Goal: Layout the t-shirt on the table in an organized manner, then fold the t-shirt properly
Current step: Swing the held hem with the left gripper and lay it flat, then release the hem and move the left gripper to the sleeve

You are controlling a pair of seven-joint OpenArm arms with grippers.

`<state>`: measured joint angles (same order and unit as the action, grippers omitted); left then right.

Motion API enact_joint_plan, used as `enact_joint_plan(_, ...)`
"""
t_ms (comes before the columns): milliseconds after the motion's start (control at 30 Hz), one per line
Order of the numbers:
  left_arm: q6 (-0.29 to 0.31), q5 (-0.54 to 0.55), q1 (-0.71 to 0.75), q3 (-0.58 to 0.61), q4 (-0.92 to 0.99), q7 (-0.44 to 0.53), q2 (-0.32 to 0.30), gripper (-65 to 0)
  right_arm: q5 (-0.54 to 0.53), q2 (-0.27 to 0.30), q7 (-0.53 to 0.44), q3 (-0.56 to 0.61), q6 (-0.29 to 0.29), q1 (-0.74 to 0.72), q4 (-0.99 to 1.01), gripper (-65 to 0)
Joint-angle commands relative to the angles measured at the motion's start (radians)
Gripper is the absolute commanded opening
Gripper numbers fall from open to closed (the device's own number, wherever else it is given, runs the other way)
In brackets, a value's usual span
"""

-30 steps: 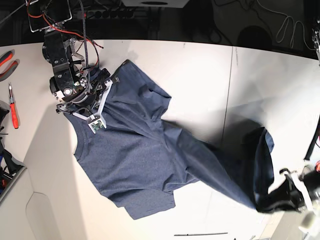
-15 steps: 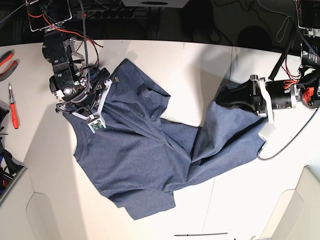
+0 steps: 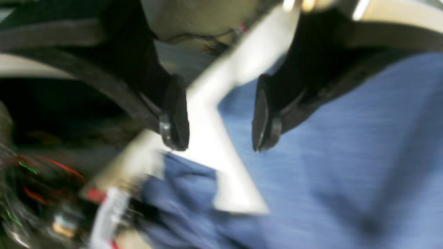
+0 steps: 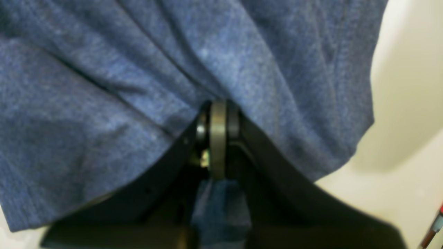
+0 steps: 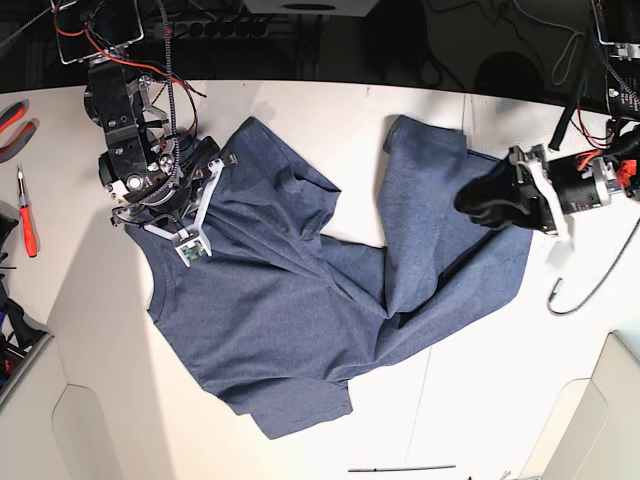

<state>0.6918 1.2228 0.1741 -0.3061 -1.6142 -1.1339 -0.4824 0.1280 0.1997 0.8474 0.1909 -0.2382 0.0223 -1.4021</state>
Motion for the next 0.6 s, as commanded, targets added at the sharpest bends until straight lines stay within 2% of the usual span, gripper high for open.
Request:
enact_joint_plan(0, 0.006, -0.019, -0.011, -0.044, -0.014, 0.064, -0.019, -32.0, 0.018, 0.014, 0.103, -0.002, -0.002, 0.020, 0.024, -65.0)
enact_joint_plan(133, 0.006, -0.257, -0.011, -0.154, 0.007, 0.230, -0.019, -32.1, 0.018, 0.014, 0.103, -0.002, -0.002, 0.020, 0.024, -65.0)
enact_joint_plan(233, -0.045, -0.389, -0.023, -0.166, 0.086, 0.319, -0.019, -32.2, 0.018, 0.014, 0.103, -0.002, -0.002, 0.019, 0.024, -65.0)
enact_joint_plan(267, -0.059, -0.401, -0.036, -0.161, 0.129, 0.323, -0.019, -32.2, 0.018, 0.013, 0.103, -0.002, -0.002, 0.020, 0.024, -65.0)
enact_joint_plan(400, -0.060, -0.402, -0.124, -0.137, 0.361, 0.323, -0.019, -32.2, 0.018, 0.014, 0.103, -0.002, -0.002, 0.019, 0.024, -65.0)
enact_joint_plan(467, -0.060, -0.437, -0.171, -0.137, 0.478, 0.323, -0.019, -32.8, 0.018, 0.014, 0.104, -0.002, -0.002, 0.020, 0.024, -65.0)
enact_joint_plan(567, -0.056, -0.491, -0.209, -0.137, 0.592, 0.331, -0.019, -39.9, 0.018, 0.014, 0.103, -0.002, -0.002, 0.020, 0.024, -65.0)
